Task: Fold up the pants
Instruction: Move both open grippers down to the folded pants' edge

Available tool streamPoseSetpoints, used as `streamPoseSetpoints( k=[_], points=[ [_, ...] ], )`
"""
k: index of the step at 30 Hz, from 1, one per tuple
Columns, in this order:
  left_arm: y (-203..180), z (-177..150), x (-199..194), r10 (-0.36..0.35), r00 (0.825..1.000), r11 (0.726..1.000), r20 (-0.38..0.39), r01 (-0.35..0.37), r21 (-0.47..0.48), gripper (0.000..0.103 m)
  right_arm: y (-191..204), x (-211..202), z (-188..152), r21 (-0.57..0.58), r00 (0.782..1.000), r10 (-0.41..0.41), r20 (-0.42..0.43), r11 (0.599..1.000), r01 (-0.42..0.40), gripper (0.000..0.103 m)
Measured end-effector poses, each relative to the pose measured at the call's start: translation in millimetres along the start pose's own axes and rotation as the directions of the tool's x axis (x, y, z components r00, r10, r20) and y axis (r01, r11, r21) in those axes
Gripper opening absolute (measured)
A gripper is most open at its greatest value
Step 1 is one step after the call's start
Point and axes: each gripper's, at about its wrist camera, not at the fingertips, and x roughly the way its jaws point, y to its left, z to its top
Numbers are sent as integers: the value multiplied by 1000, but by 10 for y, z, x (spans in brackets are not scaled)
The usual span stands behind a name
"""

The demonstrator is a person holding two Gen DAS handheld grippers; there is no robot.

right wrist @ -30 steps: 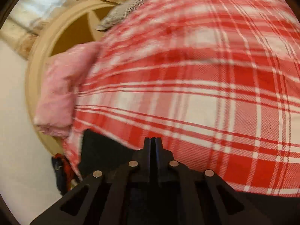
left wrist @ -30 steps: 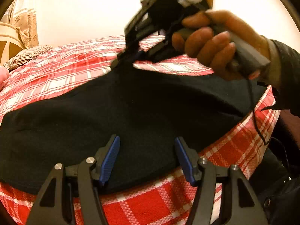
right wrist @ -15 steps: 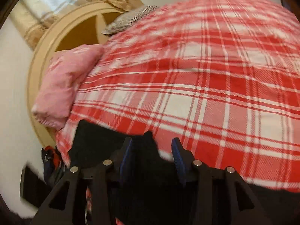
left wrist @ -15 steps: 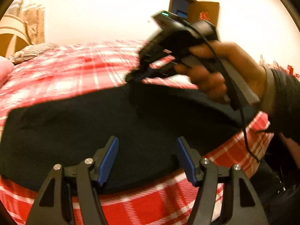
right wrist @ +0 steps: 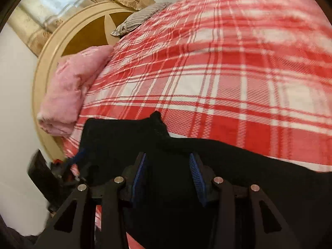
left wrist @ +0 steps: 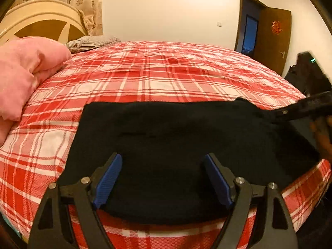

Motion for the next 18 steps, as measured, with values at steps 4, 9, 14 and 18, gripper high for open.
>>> streamPoseSetpoints(
  k=[4,9,14,18],
  points=[
    [-33,8,-76,-3,1000,1000,7,3,2,84,194,-84,-192,-65,999,36,-8,997,-37,45],
    [178,81,-110,83,996,996,46,-81,-31,85,373,80,-588,-190,998,-48,-43,981,39,46],
    [530,19,39,97,995,987,-28,-100,-126,86,501,-124,-694,-176,999,15,-31,984,-20,46],
    [585,3,52,76,997,986,-25,-79,-146,86,589,30,-920,-264,996,-70,-58,963,52,52]
  ],
)
